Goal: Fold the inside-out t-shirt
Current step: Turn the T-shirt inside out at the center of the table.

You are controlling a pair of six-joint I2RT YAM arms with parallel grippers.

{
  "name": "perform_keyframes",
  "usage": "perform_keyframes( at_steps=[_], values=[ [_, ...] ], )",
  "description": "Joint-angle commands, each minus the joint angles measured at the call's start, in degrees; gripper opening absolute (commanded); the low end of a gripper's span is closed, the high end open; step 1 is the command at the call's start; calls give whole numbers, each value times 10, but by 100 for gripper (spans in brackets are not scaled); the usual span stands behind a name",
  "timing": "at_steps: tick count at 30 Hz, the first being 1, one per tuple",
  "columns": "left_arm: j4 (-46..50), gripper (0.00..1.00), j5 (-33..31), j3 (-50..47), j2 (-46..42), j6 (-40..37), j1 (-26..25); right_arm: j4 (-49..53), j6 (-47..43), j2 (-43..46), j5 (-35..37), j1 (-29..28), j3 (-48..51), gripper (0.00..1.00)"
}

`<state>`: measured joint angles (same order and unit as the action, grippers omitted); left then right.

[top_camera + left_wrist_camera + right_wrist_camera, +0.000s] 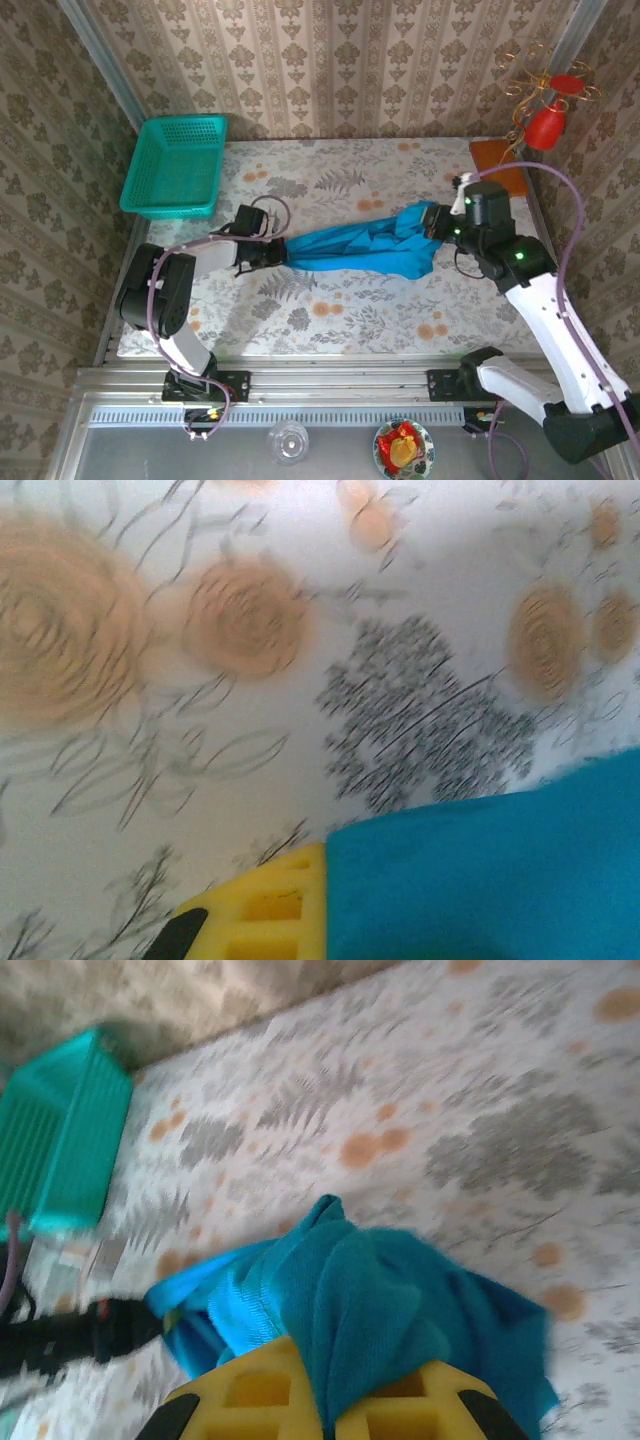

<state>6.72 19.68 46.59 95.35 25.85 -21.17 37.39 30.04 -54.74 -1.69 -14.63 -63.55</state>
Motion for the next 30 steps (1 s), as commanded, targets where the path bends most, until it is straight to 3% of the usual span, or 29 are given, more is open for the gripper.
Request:
perform_keyframes(
  at_steps=[1,4,9,13,16,19,22,24,27,30],
  values=[
    [-9,0,-12,-27,-44,17,29,-18,5,33,61,54,-9,0],
    [-10,0,-13,-56,-85,22,55,-8,12,44,78,119,2,0],
    [5,0,-18,-92,-170,29,104,-5,33,45,46,203,63,0],
    [34,0,-33,-98,-222,25,111,-15,44,25,0,213,148,0],
    [29,0,0,-103,-238,26,105,-31,44,-9,-73,209,207,0],
    [33,9,26,-89,-253,17,72,-6,16,-45,-70,175,213,18],
    [84,38,1,-43,-260,-18,33,19,-13,-52,-22,135,194,39],
    [121,49,-17,-3,-252,-53,10,35,-28,-58,4,114,174,53],
    [170,56,-30,59,-217,-97,-20,64,-37,-79,33,97,143,62],
    [186,59,-9,113,-173,-143,-65,71,-44,-104,17,84,126,67]
  ],
)
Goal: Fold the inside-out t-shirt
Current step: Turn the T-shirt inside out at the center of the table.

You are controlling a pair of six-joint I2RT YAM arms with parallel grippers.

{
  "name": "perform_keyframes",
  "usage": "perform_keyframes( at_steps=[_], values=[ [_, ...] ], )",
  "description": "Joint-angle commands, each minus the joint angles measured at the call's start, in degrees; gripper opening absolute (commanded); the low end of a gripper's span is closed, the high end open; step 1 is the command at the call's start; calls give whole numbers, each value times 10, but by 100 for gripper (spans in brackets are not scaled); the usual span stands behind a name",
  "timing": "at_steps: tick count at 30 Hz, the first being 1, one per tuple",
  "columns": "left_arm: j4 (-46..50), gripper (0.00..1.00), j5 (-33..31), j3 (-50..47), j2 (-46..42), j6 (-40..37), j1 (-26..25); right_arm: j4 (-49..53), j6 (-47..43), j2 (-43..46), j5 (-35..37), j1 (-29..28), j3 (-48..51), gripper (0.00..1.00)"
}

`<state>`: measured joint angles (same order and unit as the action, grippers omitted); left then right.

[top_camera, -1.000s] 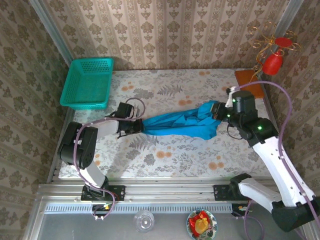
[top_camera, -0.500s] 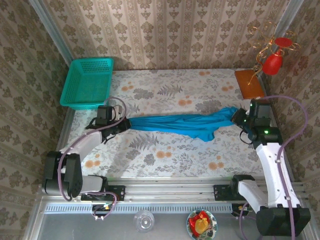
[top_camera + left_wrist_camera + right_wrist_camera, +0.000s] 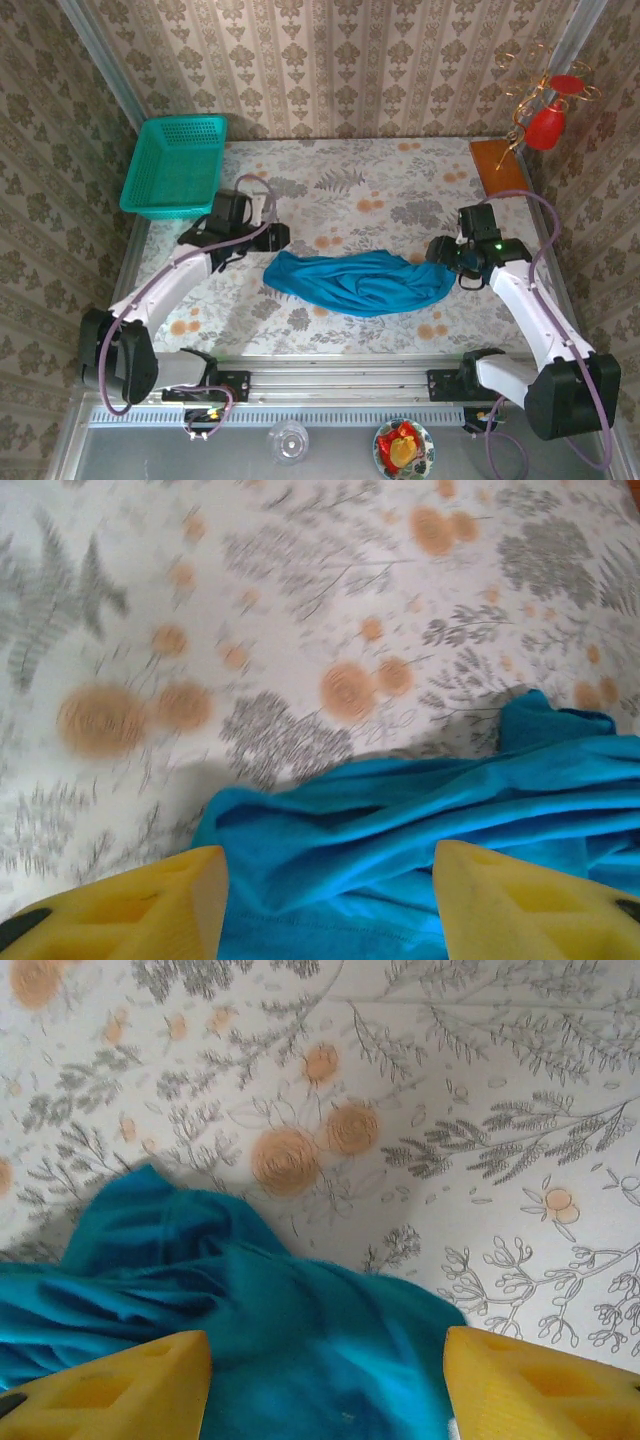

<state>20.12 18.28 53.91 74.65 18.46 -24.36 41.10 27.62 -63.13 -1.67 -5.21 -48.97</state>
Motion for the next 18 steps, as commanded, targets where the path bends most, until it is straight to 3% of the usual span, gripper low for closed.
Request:
perform_keyframes(
  at_steps=[1,6,12,15,18],
  values=[
    [55,59,12,56,49,-85,-50,36,-18,-27,13,-16,-24,68],
    [79,60,50,153,142,-172,-142,41,-5,-46,-11,-51,-22,70],
    [165,58,84,294,279,-247,-215,51,29,-46,-9,-83,10,68],
    [210,60,80,359,340,-285,-246,41,45,-38,-9,-95,36,60],
    [282,60,97,426,398,-320,-263,32,57,-29,-15,-104,55,44]
  ],
)
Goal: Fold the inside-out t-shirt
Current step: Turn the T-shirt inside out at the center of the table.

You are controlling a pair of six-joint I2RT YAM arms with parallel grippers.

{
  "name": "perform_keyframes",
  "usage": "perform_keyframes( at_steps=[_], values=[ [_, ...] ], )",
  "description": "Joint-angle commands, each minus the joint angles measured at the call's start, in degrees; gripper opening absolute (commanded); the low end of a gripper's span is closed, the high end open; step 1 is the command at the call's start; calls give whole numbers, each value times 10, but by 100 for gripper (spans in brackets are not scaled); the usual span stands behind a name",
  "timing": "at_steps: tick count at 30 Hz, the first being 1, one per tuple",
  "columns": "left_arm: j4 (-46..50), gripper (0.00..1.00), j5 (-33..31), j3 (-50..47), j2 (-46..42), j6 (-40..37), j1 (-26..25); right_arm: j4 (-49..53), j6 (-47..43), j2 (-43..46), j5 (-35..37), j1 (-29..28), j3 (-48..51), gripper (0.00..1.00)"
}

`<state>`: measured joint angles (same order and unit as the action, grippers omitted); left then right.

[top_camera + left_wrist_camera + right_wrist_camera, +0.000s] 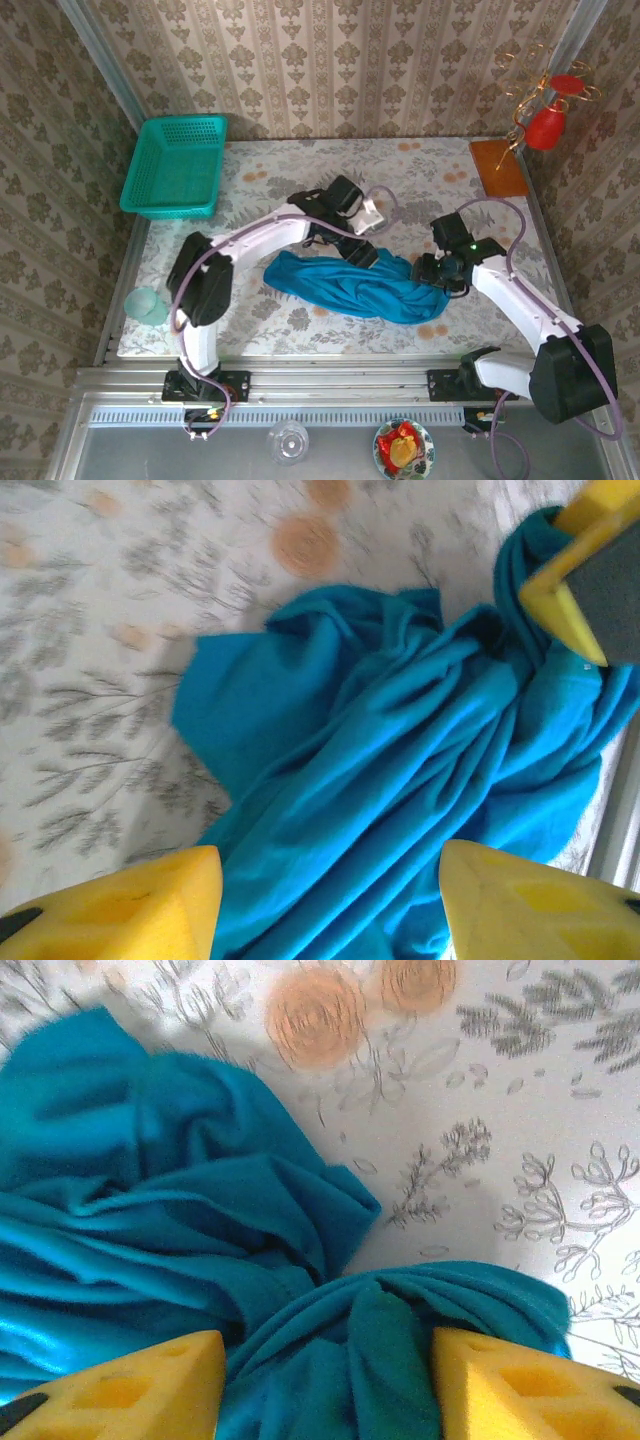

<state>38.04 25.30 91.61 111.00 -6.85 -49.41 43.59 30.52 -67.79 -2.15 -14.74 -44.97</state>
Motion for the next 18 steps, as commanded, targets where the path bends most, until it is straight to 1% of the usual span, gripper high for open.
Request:
perform_keyframes(
  at_steps=[1,4,5,6,8,12,13,14,16,18],
  values=[
    [125,61,30,67,52,-80,-19,0,32,22,-16,-10,22,36],
    [169,62,36,111,88,-111,-37,-17,40,29,-32,-14,41,15],
    [178,63,35,122,99,-117,-40,-19,42,30,-34,-15,43,9],
    [185,63,34,129,108,-121,-41,-19,44,30,-35,-16,45,6],
    [198,64,23,147,126,-127,-44,-18,45,34,-33,-19,46,0],
    [203,63,-33,167,150,-127,-48,-8,45,51,-26,-21,41,0],
    [207,60,-45,171,156,-126,-48,-7,43,56,-24,-21,38,0],
    [208,55,-57,172,158,-124,-47,-4,42,60,-20,-21,35,0],
    [197,36,-75,167,152,-111,-41,5,37,66,-10,-21,24,0],
    [169,20,-73,149,127,-87,-24,18,30,70,6,-21,6,0]
  ],
)
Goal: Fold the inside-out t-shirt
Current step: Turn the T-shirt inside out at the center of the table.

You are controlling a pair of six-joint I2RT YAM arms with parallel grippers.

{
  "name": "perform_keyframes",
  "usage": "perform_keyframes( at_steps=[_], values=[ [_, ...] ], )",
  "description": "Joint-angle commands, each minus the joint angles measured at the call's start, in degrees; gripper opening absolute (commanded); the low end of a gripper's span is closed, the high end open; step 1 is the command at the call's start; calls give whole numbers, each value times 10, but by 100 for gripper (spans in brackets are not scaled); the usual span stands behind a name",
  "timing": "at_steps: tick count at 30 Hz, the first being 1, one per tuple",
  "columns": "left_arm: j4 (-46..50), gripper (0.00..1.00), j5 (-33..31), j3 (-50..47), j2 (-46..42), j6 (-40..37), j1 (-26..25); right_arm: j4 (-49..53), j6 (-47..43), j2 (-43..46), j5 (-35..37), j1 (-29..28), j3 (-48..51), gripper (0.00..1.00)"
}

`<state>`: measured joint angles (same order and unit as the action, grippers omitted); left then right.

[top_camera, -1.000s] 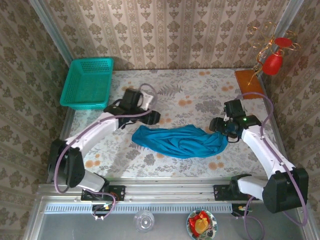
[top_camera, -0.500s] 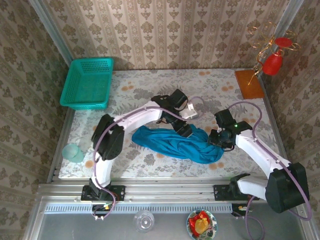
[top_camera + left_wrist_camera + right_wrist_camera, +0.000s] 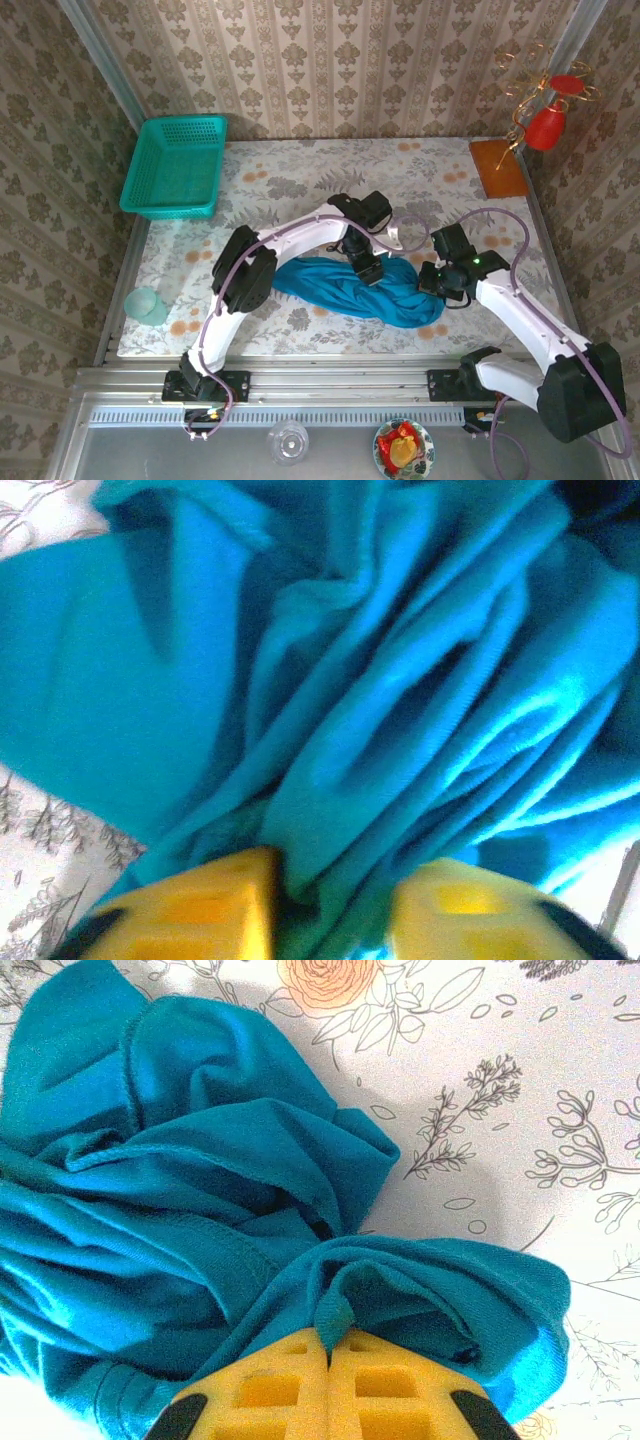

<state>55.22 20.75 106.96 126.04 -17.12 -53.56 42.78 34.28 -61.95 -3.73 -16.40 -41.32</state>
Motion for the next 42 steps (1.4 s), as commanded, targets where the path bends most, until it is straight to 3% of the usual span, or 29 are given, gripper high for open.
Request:
perform_keyframes(
  at_steps=[1,5,9,15,23,29,33,37,42],
  values=[
    [-21,15,-25,-17,-41,29,28,31,-11,12,31,-4,-41,0],
    [-112,0,4,-85,-149,104,97,46,-32,8,68,-3,-103,0],
    [-183,0,56,-150,-264,178,187,64,-65,-11,97,8,-188,0],
    [-256,0,183,-238,-416,272,331,100,-113,-26,118,38,-307,0],
    [-227,0,217,-391,-578,309,475,103,-134,-9,94,110,-273,0],
    [-245,0,209,-531,-589,323,488,82,-121,-51,73,136,-194,0],
    [-298,0,193,-579,-553,342,467,86,-101,-70,82,115,-186,32],
    [-305,0,164,-574,-523,336,446,83,-83,-57,91,55,-198,39],
    [-290,1,121,-540,-499,322,426,35,-65,-77,45,-73,-204,40]
  ],
)
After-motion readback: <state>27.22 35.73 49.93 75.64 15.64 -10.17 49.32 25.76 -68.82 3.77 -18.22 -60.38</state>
